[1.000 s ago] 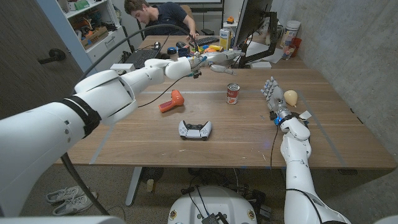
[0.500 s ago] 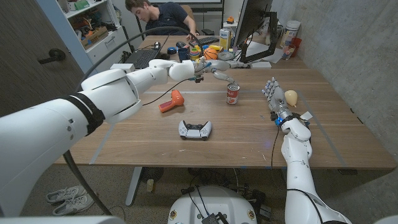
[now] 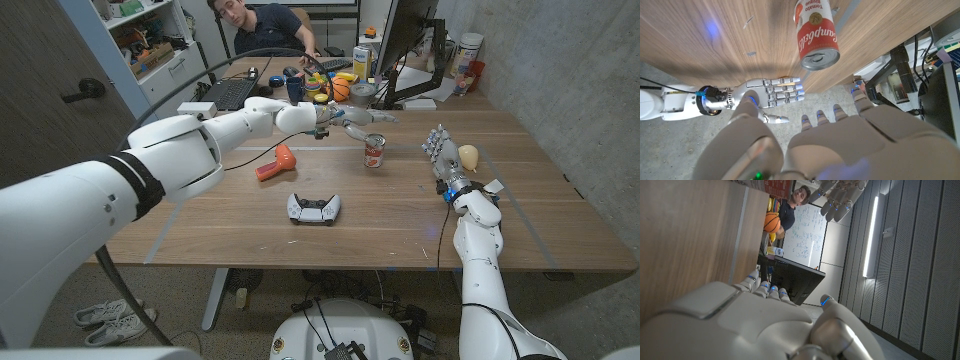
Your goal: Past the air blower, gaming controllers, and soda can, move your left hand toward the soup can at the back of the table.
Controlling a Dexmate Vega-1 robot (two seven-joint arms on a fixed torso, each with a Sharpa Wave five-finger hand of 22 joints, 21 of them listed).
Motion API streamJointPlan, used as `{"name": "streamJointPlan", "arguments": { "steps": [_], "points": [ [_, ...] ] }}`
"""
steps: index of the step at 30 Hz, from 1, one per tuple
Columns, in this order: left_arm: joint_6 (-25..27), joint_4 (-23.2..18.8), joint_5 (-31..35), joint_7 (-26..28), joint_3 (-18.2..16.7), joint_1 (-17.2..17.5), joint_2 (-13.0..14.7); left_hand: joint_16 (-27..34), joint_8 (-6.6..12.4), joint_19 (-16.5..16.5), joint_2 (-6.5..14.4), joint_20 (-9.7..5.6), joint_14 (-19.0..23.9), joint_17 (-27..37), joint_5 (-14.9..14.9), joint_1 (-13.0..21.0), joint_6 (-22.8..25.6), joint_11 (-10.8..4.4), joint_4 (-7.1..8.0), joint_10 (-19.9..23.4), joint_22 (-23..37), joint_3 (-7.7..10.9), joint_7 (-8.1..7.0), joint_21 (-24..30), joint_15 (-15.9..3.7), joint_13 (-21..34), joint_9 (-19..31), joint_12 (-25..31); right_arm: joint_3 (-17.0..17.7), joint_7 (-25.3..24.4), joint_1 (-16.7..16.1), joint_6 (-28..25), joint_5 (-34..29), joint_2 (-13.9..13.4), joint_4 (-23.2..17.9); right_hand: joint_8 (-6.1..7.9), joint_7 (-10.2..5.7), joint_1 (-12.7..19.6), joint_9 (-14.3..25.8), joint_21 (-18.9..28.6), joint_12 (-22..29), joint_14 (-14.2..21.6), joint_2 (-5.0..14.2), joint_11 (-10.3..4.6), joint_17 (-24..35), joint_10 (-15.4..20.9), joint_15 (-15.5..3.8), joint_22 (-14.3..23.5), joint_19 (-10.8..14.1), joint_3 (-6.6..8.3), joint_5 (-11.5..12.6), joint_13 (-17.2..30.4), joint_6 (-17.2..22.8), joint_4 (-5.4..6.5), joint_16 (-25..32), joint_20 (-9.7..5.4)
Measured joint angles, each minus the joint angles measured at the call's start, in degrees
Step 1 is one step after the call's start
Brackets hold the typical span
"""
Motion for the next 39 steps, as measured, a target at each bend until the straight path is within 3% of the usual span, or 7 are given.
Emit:
{"name": "streamJointPlan", "arguments": {
  "steps": [18,39],
  "points": [
    [3.2,-0.1,3.6,1.8,1.7,0.0,0.0,0.0,0.0,-0.3,0.0,0.1,0.0,0.3,0.0,0.0,0.0,0.0,0.47,0.0,0.0,-0.47,0.0,0.0,0.0,0.0,0.0,0.0,0.0,0.0,-0.5,-0.1,-0.1,0.1,-0.9,0.0,0.0,0.0,0.0,-0.2,0.0,0.0,0.0,0.0,-0.1,0.0,0.0,0.0,0.0,-0.25,0.0,0.0,0.0,-0.24,-0.3,0.0],
    [3.8,6.4,4.2,6.2,5.4,-1.5,-3.3,0.2,0.0,-0.6,0.2,-0.2,0.0,0.3,0.0,0.2,0.0,0.0,0.62,0.0,0.0,-0.97,0.0,0.0,-0.01,0.0,0.0,0.4,-0.5,-0.8,-0.8,-0.3,-0.7,0.3,-1.5,0.0,-0.01,0.0,-0.1,-0.4,0.0,0.1,0.0,0.0,-0.1,0.0,0.11,0.0,0.0,-0.25,0.0,0.0,0.0,-0.24,-0.3,0.0]
  ]
}}
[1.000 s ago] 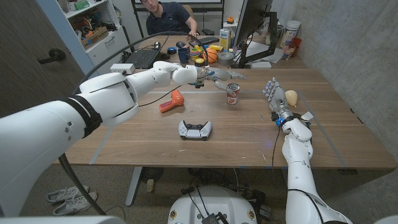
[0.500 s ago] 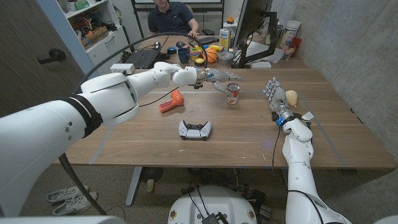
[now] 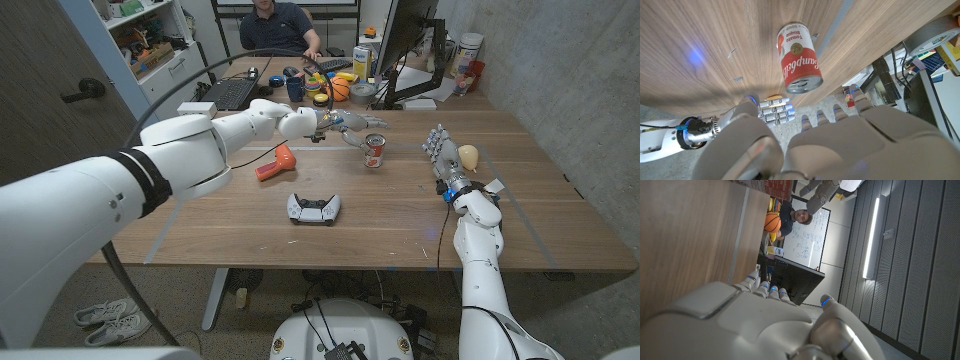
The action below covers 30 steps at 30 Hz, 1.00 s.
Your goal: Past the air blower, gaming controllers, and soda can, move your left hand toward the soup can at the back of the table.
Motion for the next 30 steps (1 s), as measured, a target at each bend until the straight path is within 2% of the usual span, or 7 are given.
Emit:
{"name": "streamJointPlan", "arguments": {
  "steps": [13,30],
  "points": [
    [2.1,2.3,-1.9,0.7,2.8,-0.8,-1.6,0.3,0.0,0.0,-0.2,0.0,0.0,0.0,0.3,0.2,0.0,0.0,0.0,0.0,0.0,0.0,0.0,0.0,0.0,0.0,0.0,0.0,-0.2,-0.4,0.8,0.2,-0.3,-0.3,1.1,0.0,0.0,0.0,0.0,-0.2,0.0,-0.2,0.0,0.0,0.0,0.0,0.21,0.0,0.0,0.0,0.0,0.0,0.0,0.0,0.0,0.0],
    [4.8,3.3,-3.9,1.0,5.4,-1.2,-3.0,0.3,0.0,0.0,0.2,0.0,0.2,0.0,0.3,0.7,0.0,0.0,0.08,0.0,0.0,-0.38,0.0,0.0,-0.2,0.0,0.0,0.2,-0.2,-0.9,1.3,0.7,-0.5,-0.6,1.9,0.0,0.0,0.0,0.0,-0.4,0.0,-0.2,0.0,0.0,0.0,0.0,0.2,0.0,0.0,-0.17,0.0,0.0,0.0,-0.17,0.0,0.01]
  ]
}}
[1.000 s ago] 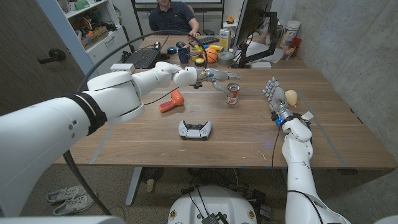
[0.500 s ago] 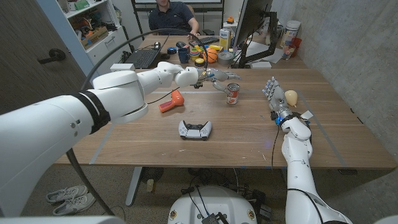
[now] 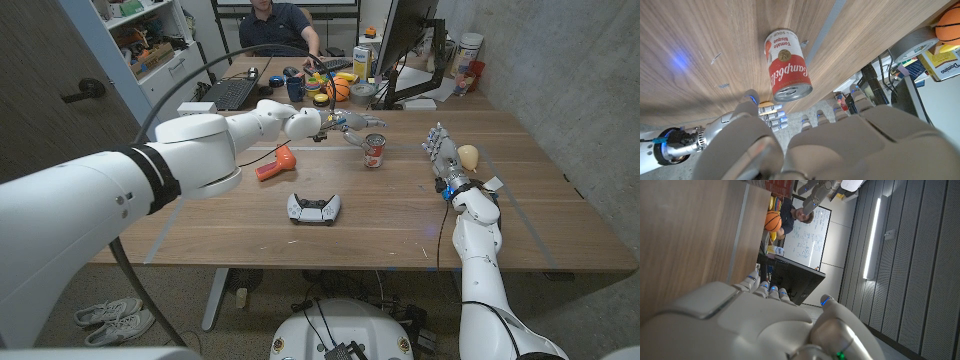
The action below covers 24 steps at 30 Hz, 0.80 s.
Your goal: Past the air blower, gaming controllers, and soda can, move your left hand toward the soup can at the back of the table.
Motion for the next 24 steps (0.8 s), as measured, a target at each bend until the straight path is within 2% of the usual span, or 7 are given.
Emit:
{"name": "streamJointPlan", "arguments": {
  "steps": [24],
  "points": [
    [1.6,0.4,-1.5,-0.7,1.9,-0.2,-0.9,0.0,0.44,0.0,0.3,0.0,-0.5,-0.1,0.3,0.3,0.0,0.0,0.23,0.0,0.0,-0.23,0.0,0.0,-0.45,0.0,0.3,0.2,-0.1,-0.2,0.3,0.3,-0.1,-0.3,0.5,0.0,0.0,0.0,0.0,-0.1,0.0,0.2,0.0,0.0,0.0,0.0,0.21,0.0,-0.2,-0.07,0.0,0.0,0.0,-0.07,0.0,0.2]
  ]
}}
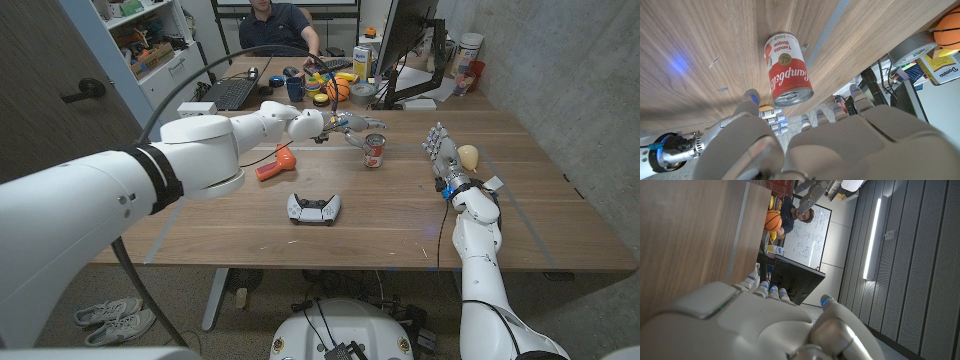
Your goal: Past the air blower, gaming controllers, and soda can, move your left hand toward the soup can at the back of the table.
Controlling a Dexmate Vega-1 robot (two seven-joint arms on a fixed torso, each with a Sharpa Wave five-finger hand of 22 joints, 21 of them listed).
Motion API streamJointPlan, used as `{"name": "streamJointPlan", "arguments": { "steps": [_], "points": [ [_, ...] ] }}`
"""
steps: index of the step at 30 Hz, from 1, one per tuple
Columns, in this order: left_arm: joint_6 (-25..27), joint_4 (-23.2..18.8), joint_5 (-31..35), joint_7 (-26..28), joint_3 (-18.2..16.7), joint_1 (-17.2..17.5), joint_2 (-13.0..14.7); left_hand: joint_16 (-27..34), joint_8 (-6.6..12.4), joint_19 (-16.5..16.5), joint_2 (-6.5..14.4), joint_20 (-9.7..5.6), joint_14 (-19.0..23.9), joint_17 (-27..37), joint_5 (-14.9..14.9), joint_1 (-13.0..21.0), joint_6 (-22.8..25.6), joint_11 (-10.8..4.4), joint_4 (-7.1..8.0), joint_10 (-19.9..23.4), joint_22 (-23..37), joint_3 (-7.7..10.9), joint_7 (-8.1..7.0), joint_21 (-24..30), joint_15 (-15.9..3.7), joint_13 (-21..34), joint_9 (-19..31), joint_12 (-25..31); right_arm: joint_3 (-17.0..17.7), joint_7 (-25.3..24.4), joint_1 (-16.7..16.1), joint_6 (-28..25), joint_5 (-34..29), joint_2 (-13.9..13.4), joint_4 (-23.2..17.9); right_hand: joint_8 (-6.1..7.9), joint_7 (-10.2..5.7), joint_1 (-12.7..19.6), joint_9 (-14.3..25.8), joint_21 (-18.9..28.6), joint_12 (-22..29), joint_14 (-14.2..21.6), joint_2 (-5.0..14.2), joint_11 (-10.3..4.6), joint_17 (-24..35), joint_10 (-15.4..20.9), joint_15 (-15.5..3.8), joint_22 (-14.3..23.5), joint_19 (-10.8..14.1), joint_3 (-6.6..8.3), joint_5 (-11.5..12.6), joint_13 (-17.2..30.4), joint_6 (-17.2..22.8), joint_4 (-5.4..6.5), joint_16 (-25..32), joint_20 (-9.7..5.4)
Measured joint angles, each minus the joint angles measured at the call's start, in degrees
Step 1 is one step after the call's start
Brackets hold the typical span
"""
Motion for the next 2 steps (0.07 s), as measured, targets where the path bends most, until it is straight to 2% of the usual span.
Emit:
{"name": "streamJointPlan", "arguments": {
  "steps": [2],
  "points": [
    [0.1,0.0,0.0,0.0,0.1,0.0,0.0,0.0,0.0,0.0,0.0,0.0,0.0,0.0,0.0,0.0,0.0,0.0,0.0,0.0,0.0,0.0,0.0,0.0,-0.01,0.0,0.0,0.0,0.0,0.0,0.0,0.0,0.0,0.0,0.0,0.0,0.0,0.0,0.0,-0.1,0.0,0.0,0.0,0.0,0.0,0.0,0.0,0.0,0.0,0.0,0.0,0.0,0.0,0.0,0.0,0.0]
  ]
}}
